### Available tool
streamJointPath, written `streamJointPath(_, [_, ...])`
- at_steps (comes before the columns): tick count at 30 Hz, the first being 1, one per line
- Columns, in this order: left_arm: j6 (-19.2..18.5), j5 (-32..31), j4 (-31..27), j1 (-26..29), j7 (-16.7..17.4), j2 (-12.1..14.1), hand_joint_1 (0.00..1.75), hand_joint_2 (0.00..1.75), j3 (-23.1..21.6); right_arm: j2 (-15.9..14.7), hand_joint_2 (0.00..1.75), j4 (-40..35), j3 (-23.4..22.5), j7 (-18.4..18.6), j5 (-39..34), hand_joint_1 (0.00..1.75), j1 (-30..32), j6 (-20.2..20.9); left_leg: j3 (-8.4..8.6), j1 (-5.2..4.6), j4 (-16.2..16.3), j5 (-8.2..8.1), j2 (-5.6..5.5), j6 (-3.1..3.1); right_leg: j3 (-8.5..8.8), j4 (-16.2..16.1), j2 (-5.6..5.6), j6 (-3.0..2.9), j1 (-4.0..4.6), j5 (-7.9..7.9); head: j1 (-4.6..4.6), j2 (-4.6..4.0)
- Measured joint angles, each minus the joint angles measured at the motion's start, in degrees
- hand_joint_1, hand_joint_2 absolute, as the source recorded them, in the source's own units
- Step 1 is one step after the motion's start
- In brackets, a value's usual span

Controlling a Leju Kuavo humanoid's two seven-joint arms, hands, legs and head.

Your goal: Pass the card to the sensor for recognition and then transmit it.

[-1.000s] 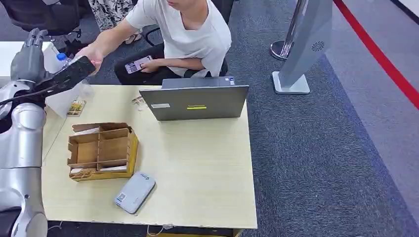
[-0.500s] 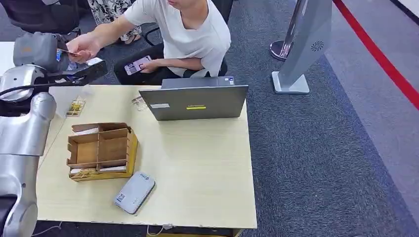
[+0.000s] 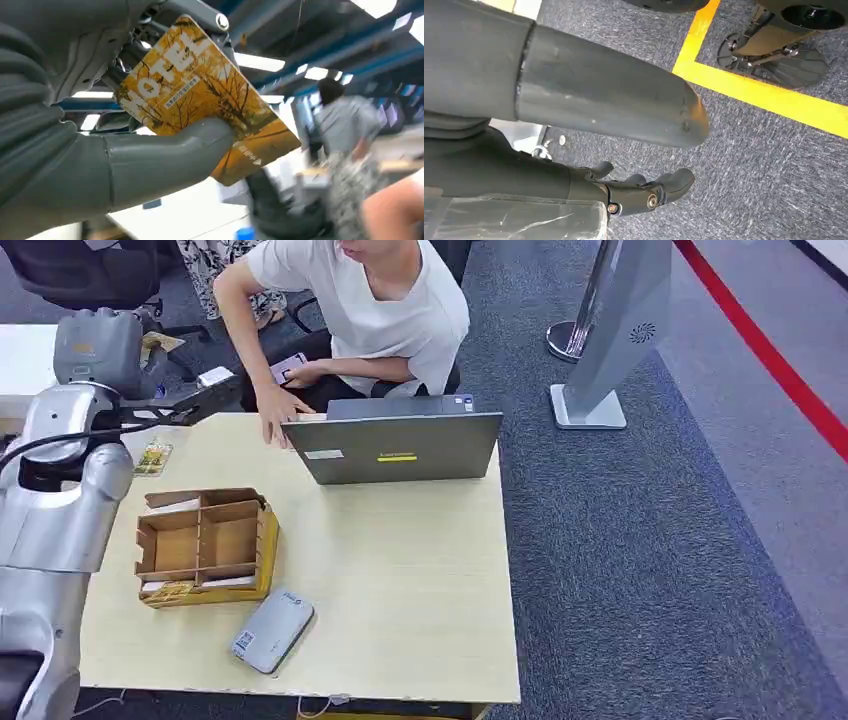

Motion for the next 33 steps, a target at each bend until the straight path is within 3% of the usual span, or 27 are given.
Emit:
streamJointPath(4, [2.9, 1.5, -13.2, 9.2, -1.4, 0.9, 1.75, 1.75, -1.5, 0.5, 0.0, 0.3, -0.2, -0.8, -0.8, 0.0, 0.7, -1.0, -0.04, -0.01, 0.0, -0.07, 0.06, 0.02, -0.01, 0.0, 0.06, 0.03, -0.01, -0.03, 0.02, 0.0])
streamJointPath(8, [6.4, 2.1, -25.4, 20.1, -3.0, 4.1, 1.75, 1.75, -3.0, 0.9, 0.0, 0.7, -0.7, -1.1, -1.2, 0.0, 1.4, -1.5, -0.04, 0.0, 0.0, -0.11, 0.15, 0.03, -0.09, 0.0, 0.14, 0.0, 0.0, -0.09, 0.02, 0.0])
streamJointPath(14, [9.4, 2.6, -34.4, 32.4, -5.3, 7.9, 1.75, 1.75, -3.3, 1.0, 0.0, 1.0, -1.7, -1.3, -2.2, 0.0, 1.6, -1.9, -0.02, 0.01, -0.1, -0.11, 0.14, 0.03, -0.07, 0.0, 0.11, -0.01, 0.01, -0.09, 0.0, 0.0])
streamJointPath(19, [5.0, 2.6, -34.6, 40.5, -5.4, 9.7, 1.75, 1.75, -4.4, 1.0, 0.0, 1.2, -2.6, -1.5, -2.9, 0.0, 1.7, -2.2, -0.02, 0.01, -0.1, -0.1, 0.14, 0.03, -0.07, 0.0, 0.11, 0.0, 0.01, -0.08, 0.02, 0.0])
streamJointPath(22, [4.8, 2.4, -32.0, 44.0, -5.4, 11.0, 1.75, 1.75, -5.4, 1.0, 0.0, 1.3, -3.0, -1.5, -2.9, 0.0, 1.7, -2.2, -0.01, 0.01, -0.1, -0.1, 0.14, 0.03, -0.06, 0.0, 0.11, 0.0, 0.0, -0.08, 0.02, 0.0])
streamJointPath(33, [3.0, 1.7, -25.7, 48.9, -5.2, 12.2, 1.75, 1.75, -9.1, 1.0, 0.0, 1.4, -3.1, -1.4, -2.9, 0.0, 1.7, -2.2, -0.04, 0.01, -0.1, -0.1, 0.1, 0.03, -0.07, 0.0, 0.07, 0.0, 0.01, -0.08, 0.04, 0.0])
